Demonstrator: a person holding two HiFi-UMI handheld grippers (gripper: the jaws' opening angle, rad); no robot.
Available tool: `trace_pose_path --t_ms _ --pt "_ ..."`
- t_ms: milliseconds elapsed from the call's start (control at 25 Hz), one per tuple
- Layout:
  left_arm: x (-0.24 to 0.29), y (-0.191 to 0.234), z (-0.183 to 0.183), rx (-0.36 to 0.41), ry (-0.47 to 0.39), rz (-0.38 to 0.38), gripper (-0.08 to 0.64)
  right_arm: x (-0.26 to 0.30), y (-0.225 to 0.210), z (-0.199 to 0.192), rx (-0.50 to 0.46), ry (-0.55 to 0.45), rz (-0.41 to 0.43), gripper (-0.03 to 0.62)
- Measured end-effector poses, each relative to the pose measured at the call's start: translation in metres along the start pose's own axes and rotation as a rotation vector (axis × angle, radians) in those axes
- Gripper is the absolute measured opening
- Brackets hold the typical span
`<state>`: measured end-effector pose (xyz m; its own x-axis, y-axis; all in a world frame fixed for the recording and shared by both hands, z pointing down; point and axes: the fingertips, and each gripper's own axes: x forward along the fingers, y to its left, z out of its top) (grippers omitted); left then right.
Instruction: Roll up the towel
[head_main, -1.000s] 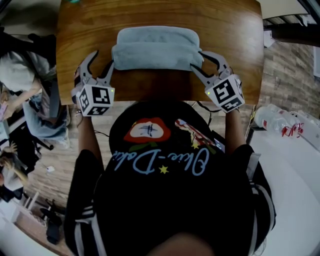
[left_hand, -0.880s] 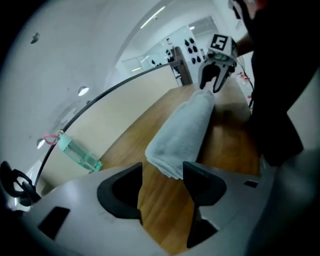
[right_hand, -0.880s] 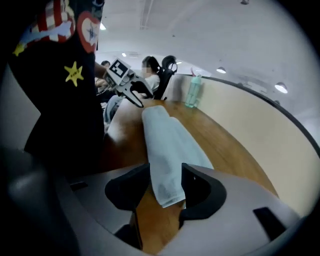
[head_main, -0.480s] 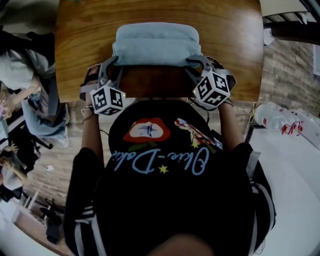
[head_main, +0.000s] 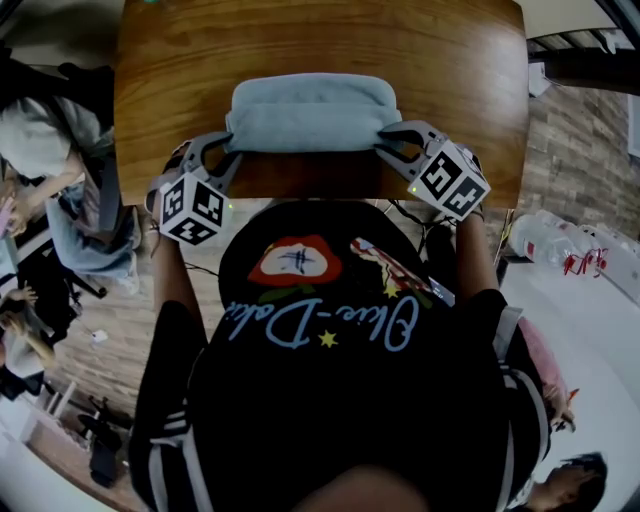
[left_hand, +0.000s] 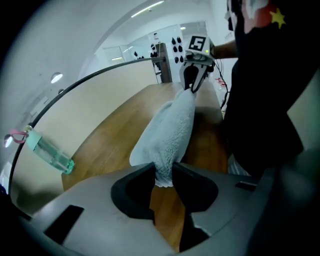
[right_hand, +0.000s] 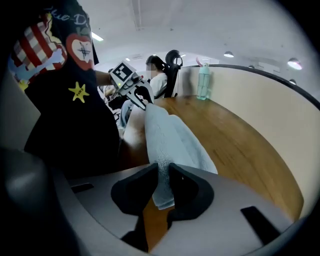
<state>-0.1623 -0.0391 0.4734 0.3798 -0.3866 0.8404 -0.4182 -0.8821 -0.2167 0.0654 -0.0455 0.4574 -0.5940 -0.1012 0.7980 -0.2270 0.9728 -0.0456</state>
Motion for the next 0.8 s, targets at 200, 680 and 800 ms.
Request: trace_pose_path --t_ms 200,680,800 --pt "0.004 0.036 0.016 -0.065 -0.041 0.085 0.104 0.0 -0.039 0.012 0.012 -0.01 -0.075 0.066" --pt "0.047 0.086 0.02 -0.162 -0.01 0.289 0.115 0.032 -0.11 0.006 0.068 0.024 -0.266 0.067" --pt "0.054 0.089 0.022 -0.183 -0.023 0.323 0.117 0.041 -0.114 0.001 0.078 0.042 -0.272 0.075"
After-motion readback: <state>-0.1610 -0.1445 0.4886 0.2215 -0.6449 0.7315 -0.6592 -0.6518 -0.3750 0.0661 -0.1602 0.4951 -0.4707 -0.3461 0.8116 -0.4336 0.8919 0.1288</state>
